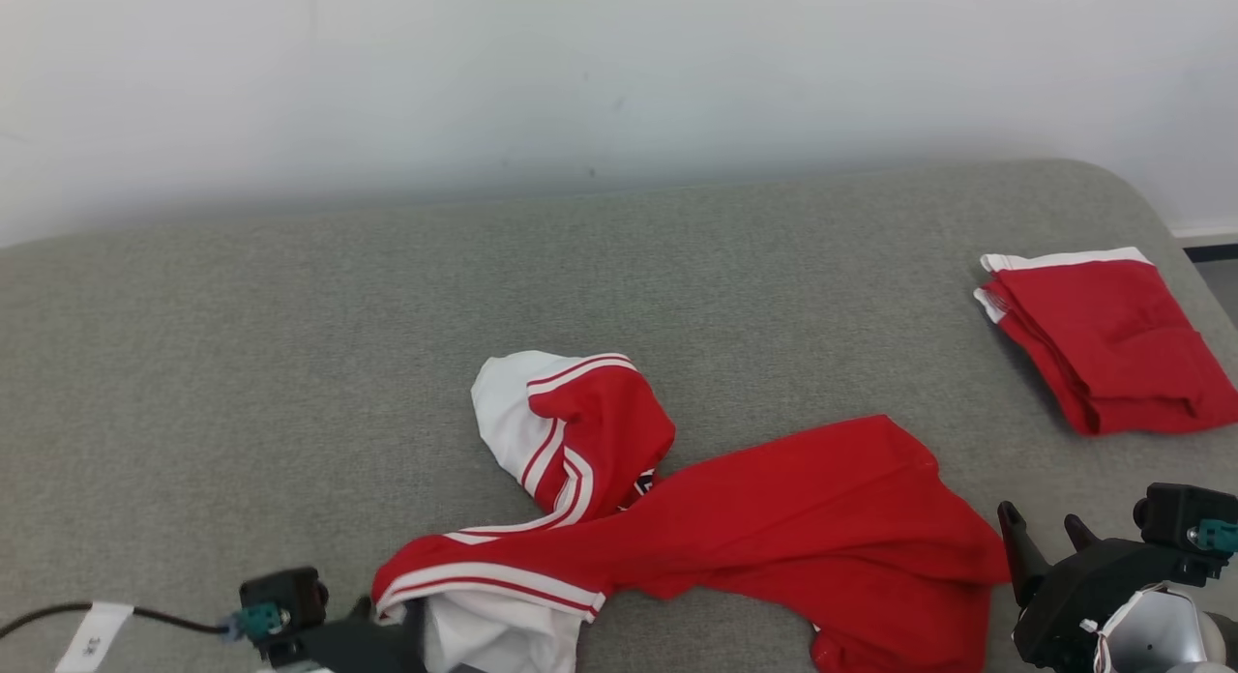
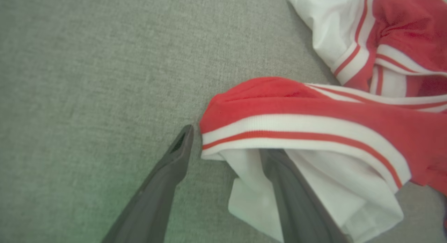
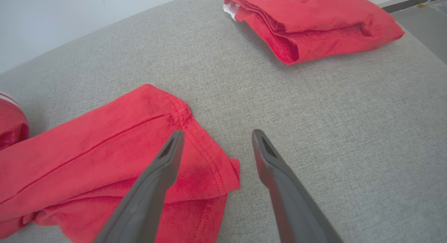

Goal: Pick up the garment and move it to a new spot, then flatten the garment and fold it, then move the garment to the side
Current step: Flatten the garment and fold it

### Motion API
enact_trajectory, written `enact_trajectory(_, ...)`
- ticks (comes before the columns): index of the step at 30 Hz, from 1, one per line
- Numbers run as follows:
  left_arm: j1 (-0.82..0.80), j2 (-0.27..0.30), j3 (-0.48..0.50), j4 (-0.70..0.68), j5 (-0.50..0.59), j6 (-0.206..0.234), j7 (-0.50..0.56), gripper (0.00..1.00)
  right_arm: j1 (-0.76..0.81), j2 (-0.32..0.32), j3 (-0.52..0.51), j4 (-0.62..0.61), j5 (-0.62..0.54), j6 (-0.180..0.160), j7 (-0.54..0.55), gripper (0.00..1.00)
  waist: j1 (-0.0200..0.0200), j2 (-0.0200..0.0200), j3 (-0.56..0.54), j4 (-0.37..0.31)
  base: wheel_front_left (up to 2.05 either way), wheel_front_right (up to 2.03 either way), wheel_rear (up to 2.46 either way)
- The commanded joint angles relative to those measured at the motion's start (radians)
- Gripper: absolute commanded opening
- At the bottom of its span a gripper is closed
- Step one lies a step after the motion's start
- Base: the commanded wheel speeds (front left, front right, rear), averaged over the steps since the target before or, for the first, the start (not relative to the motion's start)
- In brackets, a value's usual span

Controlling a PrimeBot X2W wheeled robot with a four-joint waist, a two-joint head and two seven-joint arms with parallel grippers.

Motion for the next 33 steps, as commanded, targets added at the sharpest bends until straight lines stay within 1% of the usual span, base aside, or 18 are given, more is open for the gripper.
enact_trajectory(1, -0.037, 0.013, -0.005, 0.020, 0.029, -0.005, -0.017, 0.00, 0.014, -0.002, 0.001, -0.003, 0.005, -0.003, -0.006, 1.00, 0.0000, -0.0001, 0.006, -0.020, 0.00, 0.00, 0.00)
enact_trajectory(7, -0.134, 0.052, 0.009, 0.041, 0.142, 0.013, -0.193, 0.00, 0.017, -0.001, -0.009, -0.014, -0.010, -0.003, -0.015, 1.00, 0.0000, -0.0001, 0.011, -0.035, 0.00, 0.00, 0.00)
enact_trajectory(10, -0.164, 0.059, 0.005, 0.061, 0.168, 0.010, -0.232, 0.00, 0.019, -0.001, -0.009, -0.016, -0.009, -0.003, -0.017, 1.00, 0.0000, -0.0001, 0.014, -0.034, 0.00, 0.00, 0.00)
enact_trajectory(11, -0.174, 0.059, 0.001, 0.073, 0.172, 0.007, -0.234, 0.18, 0.019, -0.001, -0.006, -0.016, -0.007, -0.003, -0.017, 1.00, 0.0000, -0.0001, 0.016, -0.032, 0.00, 0.00, 0.00)
enact_trajectory(12, -0.181, 0.059, -0.003, 0.091, 0.174, 0.006, -0.226, 0.56, 0.017, -0.001, -0.001, -0.015, -0.004, -0.003, -0.016, 1.00, 0.0000, -0.0001, 0.017, -0.030, 0.00, 0.00, 0.00)
enact_trajectory(13, -0.189, 0.059, -0.005, 0.111, 0.175, 0.006, -0.221, 1.00, 0.015, -0.001, 0.004, -0.015, -0.001, -0.003, -0.015, 1.00, 0.0000, -0.0001, 0.019, -0.029, 0.00, 0.00, 0.00)
enact_trajectory(17, -0.209, 0.062, -0.013, 0.171, 0.188, 0.003, -0.235, 1.00, 0.006, -0.002, 0.012, -0.019, 0.007, -0.003, -0.015, 1.00, 0.0000, -0.0001, 0.026, -0.025, 0.00, 0.00, 0.00)
enact_trajectory(19, -0.202, 0.072, -0.005, 0.196, 0.183, 0.002, -0.246, 1.00, 0.006, -0.001, 0.008, -0.022, 0.004, -0.003, -0.014, 1.00, 0.0000, -0.0001, 0.026, -0.021, 0.00, 0.00, 0.00)
enact_trajectory(23, -0.157, 0.091, 0.020, 0.205, 0.170, 0.025, -0.276, 1.00, 0.023, -0.002, -0.022, -0.035, -0.014, -0.003, -0.012, 1.00, 0.0000, -0.0001, 0.015, -0.013, 0.00, 0.00, 0.00)
enact_trajectory(25, -0.128, 0.102, 0.036, 0.190, 0.164, 0.040, -0.291, 1.00, 0.032, -0.001, -0.037, -0.044, -0.020, -0.003, -0.009, 1.00, 0.0000, -0.0001, 0.006, -0.008, 0.00, 0.00, 0.00)
enact_trajectory(26, -0.128, 0.102, 0.036, 0.190, 0.164, 0.040, -0.291, 1.00, 0.032, -0.001, -0.037, -0.044, -0.020, -0.003, -0.009, 1.00, 0.0000, -0.0001, 0.006, -0.008, 0.00, 0.00, 0.00)
enact_trajectory(29, -0.070, 0.120, 0.053, 0.140, 0.159, 0.072, -0.308, 1.00, 0.047, -0.001, -0.058, -0.059, -0.022, -0.003, -0.005, 1.00, 0.0000, -0.0001, -0.008, 0.000, 0.00, 0.00, 0.00)
enact_trajectory(33, 0.000, 0.137, 0.065, 0.075, 0.150, 0.101, -0.303, 1.00, 0.065, -0.001, -0.076, -0.071, -0.024, -0.003, 0.002, 1.00, 0.0000, -0.0001, -0.018, 0.010, 0.00, 0.00, 0.00)
